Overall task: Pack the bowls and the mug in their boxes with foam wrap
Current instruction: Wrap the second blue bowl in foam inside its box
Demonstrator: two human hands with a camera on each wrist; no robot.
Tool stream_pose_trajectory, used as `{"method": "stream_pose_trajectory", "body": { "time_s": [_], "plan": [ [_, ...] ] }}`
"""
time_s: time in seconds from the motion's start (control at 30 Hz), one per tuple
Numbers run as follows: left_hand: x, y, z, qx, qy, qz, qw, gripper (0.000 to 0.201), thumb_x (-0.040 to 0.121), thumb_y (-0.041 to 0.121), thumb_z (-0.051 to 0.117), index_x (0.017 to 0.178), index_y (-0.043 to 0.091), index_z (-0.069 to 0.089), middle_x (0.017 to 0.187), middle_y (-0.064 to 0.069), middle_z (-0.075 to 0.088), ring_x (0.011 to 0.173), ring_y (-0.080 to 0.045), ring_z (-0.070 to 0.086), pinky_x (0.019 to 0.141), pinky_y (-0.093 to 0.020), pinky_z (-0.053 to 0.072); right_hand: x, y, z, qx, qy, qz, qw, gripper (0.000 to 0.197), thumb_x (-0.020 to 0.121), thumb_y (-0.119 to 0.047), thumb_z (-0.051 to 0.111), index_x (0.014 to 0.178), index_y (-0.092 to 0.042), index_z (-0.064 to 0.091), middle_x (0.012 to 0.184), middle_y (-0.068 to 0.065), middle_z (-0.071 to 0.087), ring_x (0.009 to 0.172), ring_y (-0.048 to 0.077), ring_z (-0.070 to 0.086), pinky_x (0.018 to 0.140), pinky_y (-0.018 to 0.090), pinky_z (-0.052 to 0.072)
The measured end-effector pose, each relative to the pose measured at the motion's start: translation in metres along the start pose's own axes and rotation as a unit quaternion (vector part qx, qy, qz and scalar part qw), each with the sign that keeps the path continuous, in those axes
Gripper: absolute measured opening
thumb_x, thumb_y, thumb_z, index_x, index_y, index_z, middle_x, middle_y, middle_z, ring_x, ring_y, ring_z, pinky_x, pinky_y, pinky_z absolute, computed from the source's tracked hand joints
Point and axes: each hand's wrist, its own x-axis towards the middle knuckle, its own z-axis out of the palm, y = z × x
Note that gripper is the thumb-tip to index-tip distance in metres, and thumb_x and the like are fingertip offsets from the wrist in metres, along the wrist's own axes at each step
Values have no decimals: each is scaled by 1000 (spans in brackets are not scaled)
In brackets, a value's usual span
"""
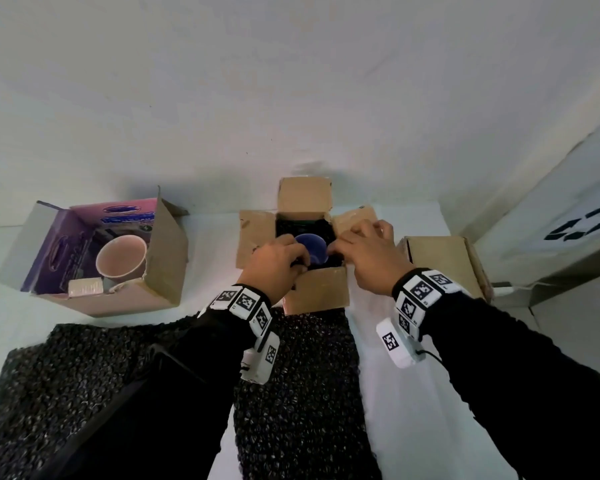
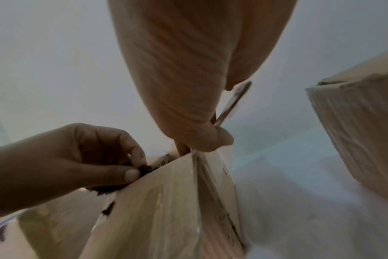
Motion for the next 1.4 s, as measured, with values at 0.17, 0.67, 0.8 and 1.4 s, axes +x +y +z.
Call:
{"method": "stream_pose_trajectory", "body": {
  "time_s": [0.17, 0.67, 0.8, 1.4],
  "plan": [
    [0, -6, -3, 30, -21, 49, 998, 15, 90, 28, 63, 98, 22, 73, 99, 0, 64, 86, -21, 61, 72, -31, 46, -4, -11, 11, 22, -38, -15, 999, 56, 69, -25, 60, 122, -39, 50, 114, -15, 58, 124, 20, 31, 100, 49, 10],
    [-23, -21, 6, 253, 32, 103, 962, 18, 78, 48, 66, 83, 31, 67, 77, 16, 66, 90, -18, 55, 84, -40, 25, 2, -27, 27, -19, -24, 2, 1000, 33, 88, -34, 53, 121, -33, 55, 113, -12, 58, 120, 23, 31, 106, 58, -5],
    [-26, -24, 7, 250, 42, 97, 962, 13, 80, 44, 66, 81, 32, 68, 73, 17, 63, 93, -16, 54, 87, -41, 24, 2, -33, 29, 11, -13, 20, 1000, 47, 87, -23, 57, 127, -39, 39, 117, -10, 60, 119, 22, 32, 104, 56, -1],
    [-18, 5, -1, 319, -99, 15, 942, 30, 94, 47, 46, 106, 29, 67, 107, 12, 61, 121, -21, 36, 99, -50, 16, 5, -42, 20, -37, -71, 12, 997, 33, 89, -36, 44, 115, -31, 62, 117, -1, 52, 118, 26, 34, 102, 54, 15]
  ]
}}
